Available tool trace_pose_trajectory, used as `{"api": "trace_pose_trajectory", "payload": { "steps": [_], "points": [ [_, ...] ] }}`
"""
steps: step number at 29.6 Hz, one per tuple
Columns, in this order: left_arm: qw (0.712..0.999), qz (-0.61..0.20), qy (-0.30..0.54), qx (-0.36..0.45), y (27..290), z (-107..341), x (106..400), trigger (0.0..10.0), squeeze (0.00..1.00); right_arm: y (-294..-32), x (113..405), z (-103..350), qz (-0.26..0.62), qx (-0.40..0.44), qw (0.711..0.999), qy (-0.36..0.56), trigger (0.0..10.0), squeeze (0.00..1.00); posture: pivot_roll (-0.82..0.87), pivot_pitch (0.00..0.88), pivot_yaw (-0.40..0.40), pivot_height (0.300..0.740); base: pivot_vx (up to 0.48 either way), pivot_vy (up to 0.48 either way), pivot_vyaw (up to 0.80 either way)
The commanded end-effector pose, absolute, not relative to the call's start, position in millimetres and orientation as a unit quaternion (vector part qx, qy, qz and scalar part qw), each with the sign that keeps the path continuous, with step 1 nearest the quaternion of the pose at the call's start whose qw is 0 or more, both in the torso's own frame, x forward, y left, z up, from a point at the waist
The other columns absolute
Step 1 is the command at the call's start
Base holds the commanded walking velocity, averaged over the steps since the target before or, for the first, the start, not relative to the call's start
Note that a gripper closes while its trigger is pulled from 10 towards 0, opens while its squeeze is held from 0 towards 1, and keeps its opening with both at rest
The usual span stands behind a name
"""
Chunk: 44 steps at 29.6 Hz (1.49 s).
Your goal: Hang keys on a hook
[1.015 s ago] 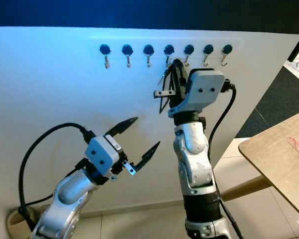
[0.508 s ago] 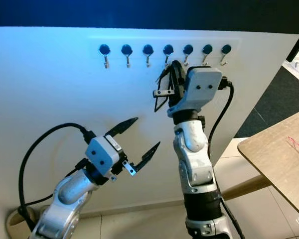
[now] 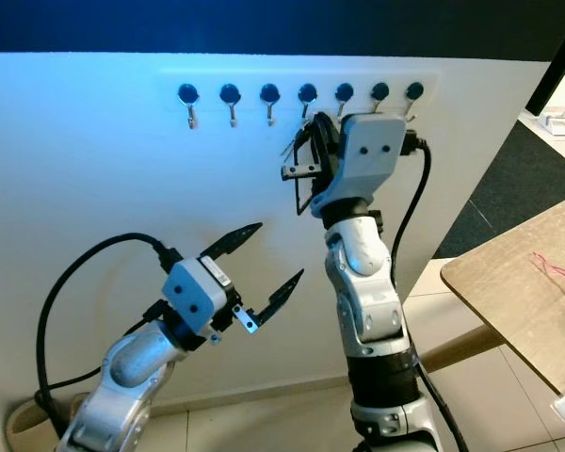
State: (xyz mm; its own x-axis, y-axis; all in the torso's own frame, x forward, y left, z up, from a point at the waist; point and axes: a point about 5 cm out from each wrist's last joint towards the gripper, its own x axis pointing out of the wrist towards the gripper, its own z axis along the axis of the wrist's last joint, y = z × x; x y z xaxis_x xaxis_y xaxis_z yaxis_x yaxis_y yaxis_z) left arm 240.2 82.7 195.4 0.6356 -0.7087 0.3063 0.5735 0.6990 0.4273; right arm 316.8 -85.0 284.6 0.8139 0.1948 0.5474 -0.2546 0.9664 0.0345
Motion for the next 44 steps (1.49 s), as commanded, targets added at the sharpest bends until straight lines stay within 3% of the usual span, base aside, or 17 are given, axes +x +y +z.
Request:
{"api": "trace_pose_trajectory", "payload": {
  "steps": [1, 17, 28, 44],
  "points": [
    [0.889, -0.368, -0.225, 0.156, 82.1, 192.6, 238.9, 10.0, 0.0, -82.5, 313.5, 293.6, 0.13, 0.056, 0.945, -0.295, 10.0, 0.0, 0.06, 0.097, -0.069, 0.74, 0.0, 0.0, 0.0],
    [0.888, -0.369, -0.226, 0.157, 81.7, 193.4, 238.9, 10.0, 0.0, -76.7, 308.7, 300.8, 0.154, 0.045, 0.941, -0.298, 10.0, 0.0, 0.06, 0.101, -0.069, 0.74, 0.0, 0.0, 0.0],
    [0.888, -0.37, -0.225, 0.157, 81.3, 193.0, 238.5, 10.0, 0.0, -68.3, 307.0, 295.2, 0.176, -0.038, 0.944, -0.277, 10.0, 0.0, 0.06, 0.105, -0.069, 0.74, 0.0, 0.0, 0.0],
    [0.888, -0.37, -0.225, 0.158, 81.8, 193.0, 238.4, 10.0, 0.0, -74.4, 312.4, 290.1, 0.15, -0.07, 0.955, -0.247, 10.0, 0.0, 0.06, 0.105, -0.066, 0.74, 0.0, 0.0, 0.0]
  ]
}}
